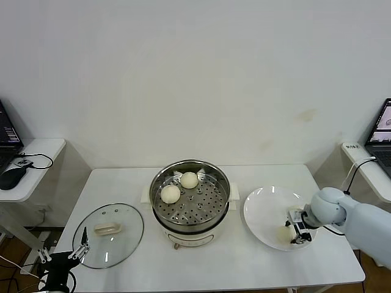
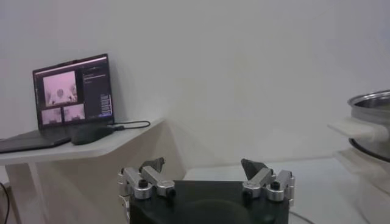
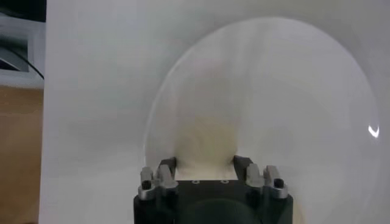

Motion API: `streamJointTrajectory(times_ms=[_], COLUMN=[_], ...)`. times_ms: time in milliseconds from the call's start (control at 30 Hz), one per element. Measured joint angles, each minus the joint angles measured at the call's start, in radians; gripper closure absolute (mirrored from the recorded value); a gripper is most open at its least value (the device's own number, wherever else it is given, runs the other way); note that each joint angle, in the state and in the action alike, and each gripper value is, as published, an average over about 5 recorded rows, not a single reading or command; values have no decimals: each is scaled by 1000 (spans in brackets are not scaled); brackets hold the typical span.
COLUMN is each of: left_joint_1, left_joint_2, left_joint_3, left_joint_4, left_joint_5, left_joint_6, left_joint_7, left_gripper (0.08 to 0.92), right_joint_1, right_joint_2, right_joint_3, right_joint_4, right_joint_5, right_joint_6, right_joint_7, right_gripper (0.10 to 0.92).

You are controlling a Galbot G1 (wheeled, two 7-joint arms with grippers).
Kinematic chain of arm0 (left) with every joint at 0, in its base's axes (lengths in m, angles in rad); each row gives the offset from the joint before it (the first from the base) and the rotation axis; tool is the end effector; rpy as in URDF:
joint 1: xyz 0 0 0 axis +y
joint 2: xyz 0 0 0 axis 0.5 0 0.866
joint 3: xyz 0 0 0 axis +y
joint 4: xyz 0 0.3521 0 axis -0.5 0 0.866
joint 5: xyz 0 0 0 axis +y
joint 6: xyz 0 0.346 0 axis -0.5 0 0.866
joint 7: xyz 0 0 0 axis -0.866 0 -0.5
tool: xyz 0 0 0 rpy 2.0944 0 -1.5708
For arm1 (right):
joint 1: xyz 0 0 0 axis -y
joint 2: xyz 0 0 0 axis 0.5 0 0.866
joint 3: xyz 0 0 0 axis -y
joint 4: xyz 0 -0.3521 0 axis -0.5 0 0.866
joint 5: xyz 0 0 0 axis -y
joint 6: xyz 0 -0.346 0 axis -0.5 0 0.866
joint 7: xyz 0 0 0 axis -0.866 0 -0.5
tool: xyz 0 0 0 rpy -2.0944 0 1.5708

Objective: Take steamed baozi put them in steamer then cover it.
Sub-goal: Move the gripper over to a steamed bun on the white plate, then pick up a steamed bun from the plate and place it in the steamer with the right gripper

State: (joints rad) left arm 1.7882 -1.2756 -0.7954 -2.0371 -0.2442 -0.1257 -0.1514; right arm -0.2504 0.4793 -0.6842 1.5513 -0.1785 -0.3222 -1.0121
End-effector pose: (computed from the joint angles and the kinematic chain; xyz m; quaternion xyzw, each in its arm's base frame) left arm 0.1090 0.1366 -0.3219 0.1117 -0.9895 -0.0818 0.0418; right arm 0.4094 -0.1693 -0.2284 0.4865 -0.5323 0.5540 0.4160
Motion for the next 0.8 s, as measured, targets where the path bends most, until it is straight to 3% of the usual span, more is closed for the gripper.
streamJointTrajectory(times_ms=[467, 800], left_joint_1=[-5, -6], left_joint_2=[13, 18], left_joint_3=[4, 8], left_joint_4=[-9, -17], left_joint_5=[-4, -6], left_joint_6=[-1, 0], left_joint_7=[2, 2], left_gripper=[177, 177], right_joint_1=[284, 644], right_joint_2=[-14, 108], right_joint_3=[-99, -275], right_joint_4=[41, 75], right_joint_5=[136, 299], right_joint_6=[-17, -31], right_joint_7=[-38, -32], right_gripper=[474, 474])
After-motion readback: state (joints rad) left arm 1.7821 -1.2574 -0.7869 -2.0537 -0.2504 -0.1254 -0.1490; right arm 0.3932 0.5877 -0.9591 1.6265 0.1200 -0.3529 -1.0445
